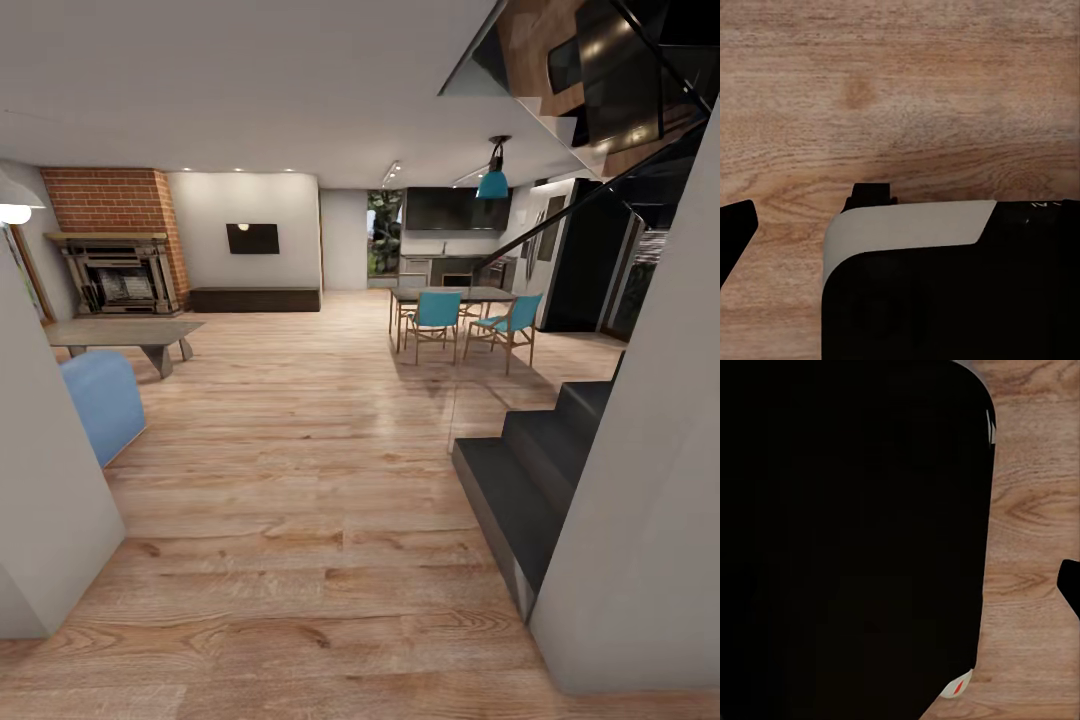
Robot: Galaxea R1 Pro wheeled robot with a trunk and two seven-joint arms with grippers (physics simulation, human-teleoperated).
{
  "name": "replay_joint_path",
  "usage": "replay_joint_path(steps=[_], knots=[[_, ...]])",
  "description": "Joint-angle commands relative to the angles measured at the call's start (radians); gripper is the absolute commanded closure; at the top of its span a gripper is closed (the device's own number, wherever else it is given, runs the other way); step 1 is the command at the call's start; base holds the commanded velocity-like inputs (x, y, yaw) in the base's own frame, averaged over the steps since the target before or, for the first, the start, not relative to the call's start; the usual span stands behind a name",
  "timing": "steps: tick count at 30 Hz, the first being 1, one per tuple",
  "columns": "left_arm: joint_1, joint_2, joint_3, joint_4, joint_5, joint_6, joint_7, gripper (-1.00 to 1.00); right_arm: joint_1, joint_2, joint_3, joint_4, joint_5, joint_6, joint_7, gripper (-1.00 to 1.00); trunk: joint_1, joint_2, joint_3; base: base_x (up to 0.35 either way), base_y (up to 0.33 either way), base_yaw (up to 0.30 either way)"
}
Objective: Pick up the two gym shoes and the two sandals from the corridor floor and place them onto the hallstand (shoe rack) in the corridor, making sure they are on the rack and not on the floor. Arrange them so the two gym shoes are next to each other and the two sandals are next to each other.
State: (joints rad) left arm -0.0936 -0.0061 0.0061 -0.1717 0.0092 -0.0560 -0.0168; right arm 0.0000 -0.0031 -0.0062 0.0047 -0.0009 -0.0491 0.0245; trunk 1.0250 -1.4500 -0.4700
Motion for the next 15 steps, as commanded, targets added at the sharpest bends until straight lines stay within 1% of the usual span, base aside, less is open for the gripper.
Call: replay_joint_path(steps=[1, 15], knots=[[0.0, 0.0, 0.0, 0.0, 0.0, 0.0, 0.0, -1.0, 0.0, 0.0, 0.0, 0.0, 0.0, 0.0, 0.0, -1.0, 0.0, 0.0, 0.0, 0.0, 0.0, 0.0], [0.0, 0.0, 0.0, 0.0, 0.0, -0.001, 0.0, -1.0, 0.0, 0.0, 0.0, 0.0, -0.001, 0.0, 0.0, -1.0, 0.0, 0.0, 0.0, 0.0, 0.0, 0.0]])
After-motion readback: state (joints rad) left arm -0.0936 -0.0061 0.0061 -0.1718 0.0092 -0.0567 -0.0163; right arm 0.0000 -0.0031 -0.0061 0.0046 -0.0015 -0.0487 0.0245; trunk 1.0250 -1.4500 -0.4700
